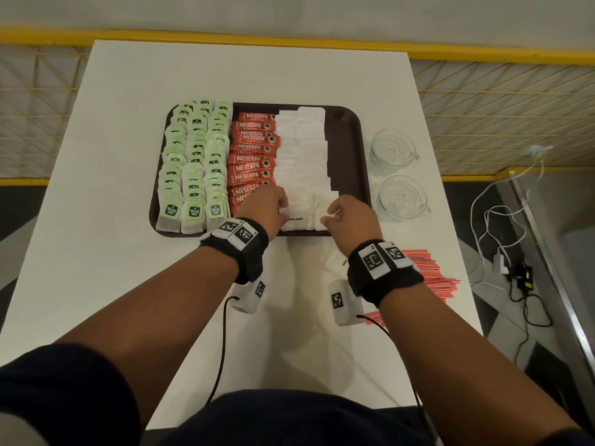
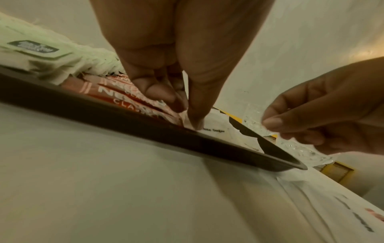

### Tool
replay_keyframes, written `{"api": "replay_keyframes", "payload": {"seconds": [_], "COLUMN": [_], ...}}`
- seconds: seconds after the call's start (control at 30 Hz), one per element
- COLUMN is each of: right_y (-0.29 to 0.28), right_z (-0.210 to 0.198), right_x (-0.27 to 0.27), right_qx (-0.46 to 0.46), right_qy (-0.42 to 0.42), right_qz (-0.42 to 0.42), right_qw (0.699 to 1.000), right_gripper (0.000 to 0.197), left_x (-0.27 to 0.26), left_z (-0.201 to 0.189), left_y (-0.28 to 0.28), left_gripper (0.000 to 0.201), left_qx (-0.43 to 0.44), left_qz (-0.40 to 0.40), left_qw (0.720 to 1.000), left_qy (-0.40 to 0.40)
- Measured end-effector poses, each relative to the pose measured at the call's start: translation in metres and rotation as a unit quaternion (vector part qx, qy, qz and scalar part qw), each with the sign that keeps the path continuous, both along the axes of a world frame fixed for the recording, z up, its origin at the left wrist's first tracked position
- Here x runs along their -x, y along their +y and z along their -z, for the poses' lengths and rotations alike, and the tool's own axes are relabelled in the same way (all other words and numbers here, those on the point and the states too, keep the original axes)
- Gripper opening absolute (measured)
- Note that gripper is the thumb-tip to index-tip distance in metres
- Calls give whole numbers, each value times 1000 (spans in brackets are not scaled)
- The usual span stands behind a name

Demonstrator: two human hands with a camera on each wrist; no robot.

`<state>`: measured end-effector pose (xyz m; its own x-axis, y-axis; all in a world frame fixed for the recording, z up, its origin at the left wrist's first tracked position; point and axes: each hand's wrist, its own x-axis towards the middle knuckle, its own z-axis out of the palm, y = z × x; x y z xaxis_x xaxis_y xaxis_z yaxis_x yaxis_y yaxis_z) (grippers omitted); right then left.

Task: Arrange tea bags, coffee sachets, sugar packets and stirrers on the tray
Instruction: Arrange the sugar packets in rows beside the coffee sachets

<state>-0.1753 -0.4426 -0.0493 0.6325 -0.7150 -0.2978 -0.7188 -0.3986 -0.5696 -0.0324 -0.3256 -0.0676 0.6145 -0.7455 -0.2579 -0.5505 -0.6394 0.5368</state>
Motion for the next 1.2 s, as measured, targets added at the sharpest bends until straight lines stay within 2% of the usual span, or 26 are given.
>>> {"api": "replay_keyframes", "payload": {"seconds": [0.1, 0.23, 0.4, 0.5, 0.63, 0.73, 0.9, 1.2], "right_y": [-13, -28, -31, -25, -15, -9, -3, -2], "right_z": [-16, -27, -16, -14, -9, -1, 3, 8], "right_x": [26, 67, 89, 94, 98, 100, 101, 101], "right_qx": [16, 26, 25, 25, 46, 71, 83, 56], "right_qy": [-9, 46, 140, 159, 184, 194, 184, 133], "right_qz": [-2, -48, -93, -119, -137, -144, -143, -121], "right_qw": [1000, 997, 985, 980, 972, 968, 969, 982], "right_gripper": [5, 4, 8, 23, 49, 55, 51, 46], "left_x": [4, 33, 74, 92, 110, 122, 131, 131], "left_z": [-5, -17, -16, -9, 2, 11, 16, 10], "left_y": [0, -8, -19, -22, -23, -24, -24, -17], "left_gripper": [29, 14, 14, 25, 50, 61, 58, 35], "left_qx": [26, 59, 3, -47, -84, -85, -73, -41], "left_qz": [1, 42, 95, 107, 99, 78, 25, -10], "left_qw": [999, 996, 995, 993, 991, 993, 997, 997], "left_qy": [-35, -41, 6, 1, -24, -30, -23, 66]}}
